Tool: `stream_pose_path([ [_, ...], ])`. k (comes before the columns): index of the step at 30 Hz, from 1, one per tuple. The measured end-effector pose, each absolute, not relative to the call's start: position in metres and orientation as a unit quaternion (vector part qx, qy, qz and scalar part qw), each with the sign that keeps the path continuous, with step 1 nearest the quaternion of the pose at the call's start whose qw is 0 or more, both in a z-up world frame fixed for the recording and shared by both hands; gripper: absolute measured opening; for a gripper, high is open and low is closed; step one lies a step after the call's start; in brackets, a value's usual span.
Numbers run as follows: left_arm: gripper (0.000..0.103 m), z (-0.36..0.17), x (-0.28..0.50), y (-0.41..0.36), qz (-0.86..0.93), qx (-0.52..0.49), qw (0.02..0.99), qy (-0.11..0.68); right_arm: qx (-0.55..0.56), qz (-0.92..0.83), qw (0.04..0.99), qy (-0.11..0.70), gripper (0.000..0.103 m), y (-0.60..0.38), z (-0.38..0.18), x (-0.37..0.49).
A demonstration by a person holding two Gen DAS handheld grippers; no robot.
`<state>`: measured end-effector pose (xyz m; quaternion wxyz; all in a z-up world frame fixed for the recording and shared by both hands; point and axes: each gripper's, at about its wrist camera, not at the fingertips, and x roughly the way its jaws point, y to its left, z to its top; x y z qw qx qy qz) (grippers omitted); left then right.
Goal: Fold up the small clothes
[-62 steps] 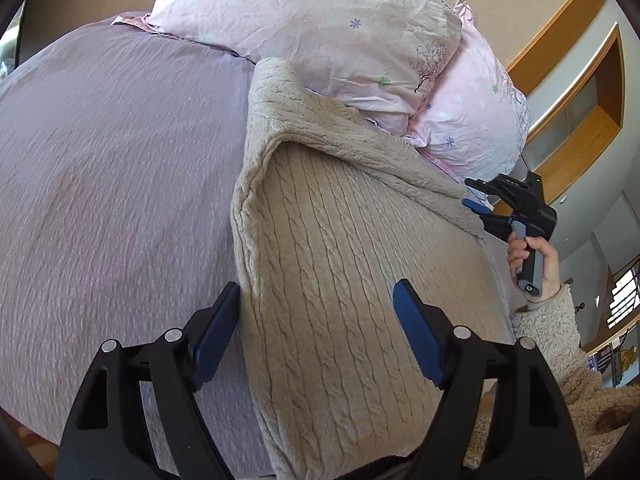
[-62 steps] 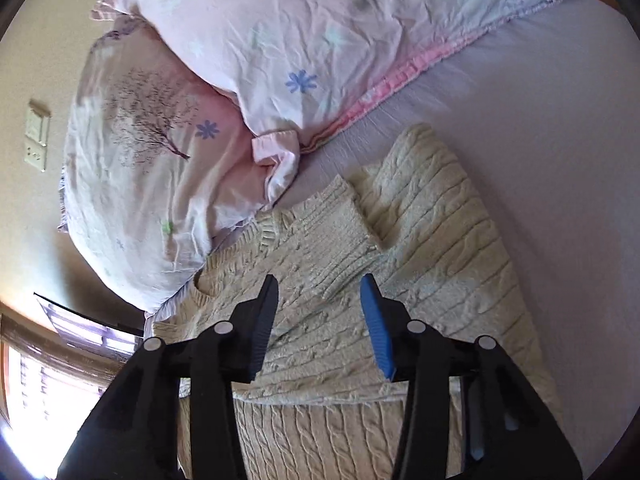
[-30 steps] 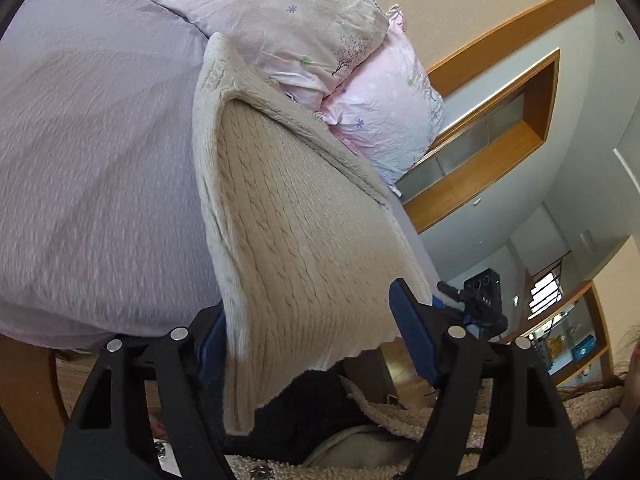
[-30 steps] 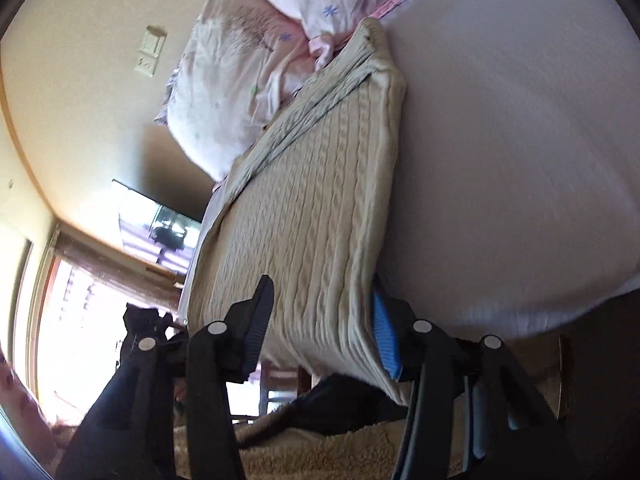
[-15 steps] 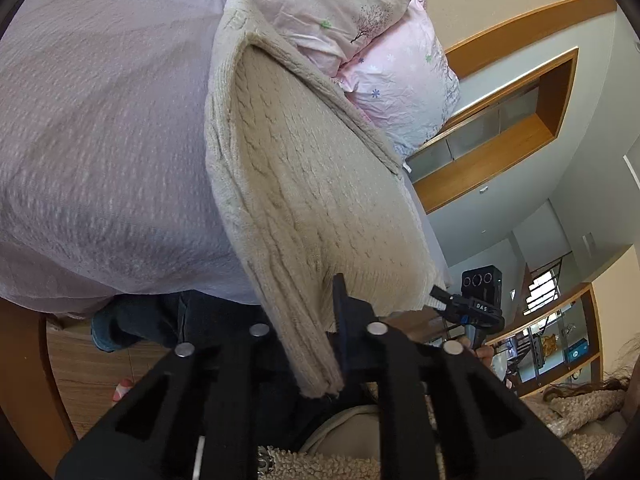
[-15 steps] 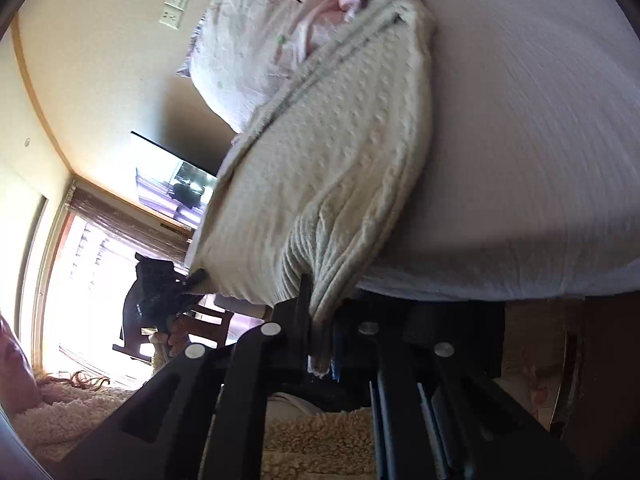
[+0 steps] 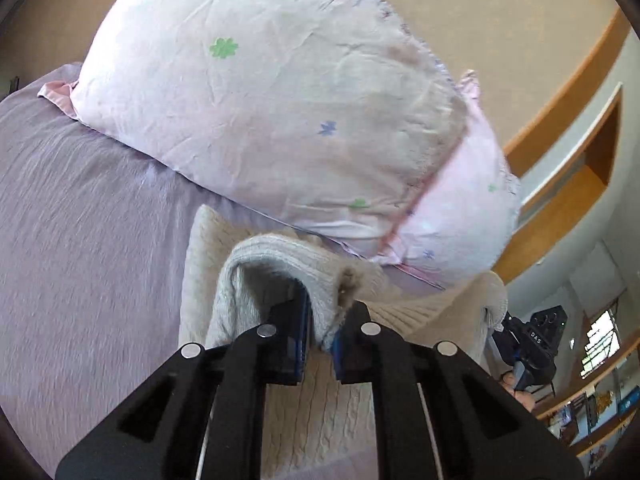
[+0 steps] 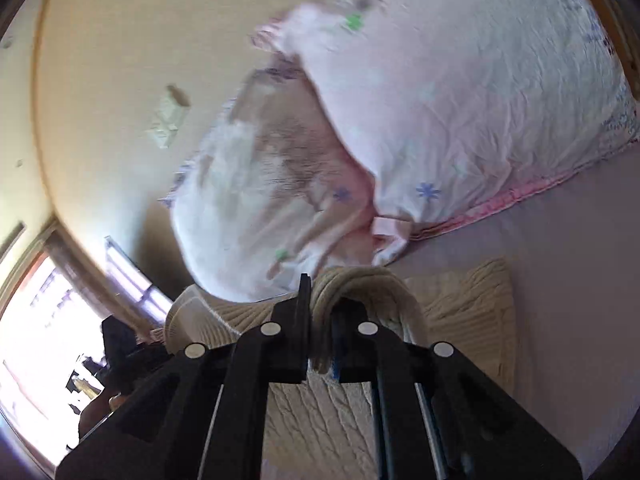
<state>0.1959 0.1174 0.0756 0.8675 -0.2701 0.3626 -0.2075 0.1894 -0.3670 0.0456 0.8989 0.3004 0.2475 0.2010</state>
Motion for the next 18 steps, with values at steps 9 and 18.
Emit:
stream_pose_path([
  [9,0.043,0.031,0.249,0.118,-0.176,-0.291,0.834,0.434,0.338,0.068,0.885,0.312,0.078,-0.378,-0.012,0.240],
  [18,0.074,0.033,0.200,0.170,-0.170,-0.310,0.821,0.448,0.327,0.064,0.916,0.225,0.101,-0.401,0.012,0.202],
])
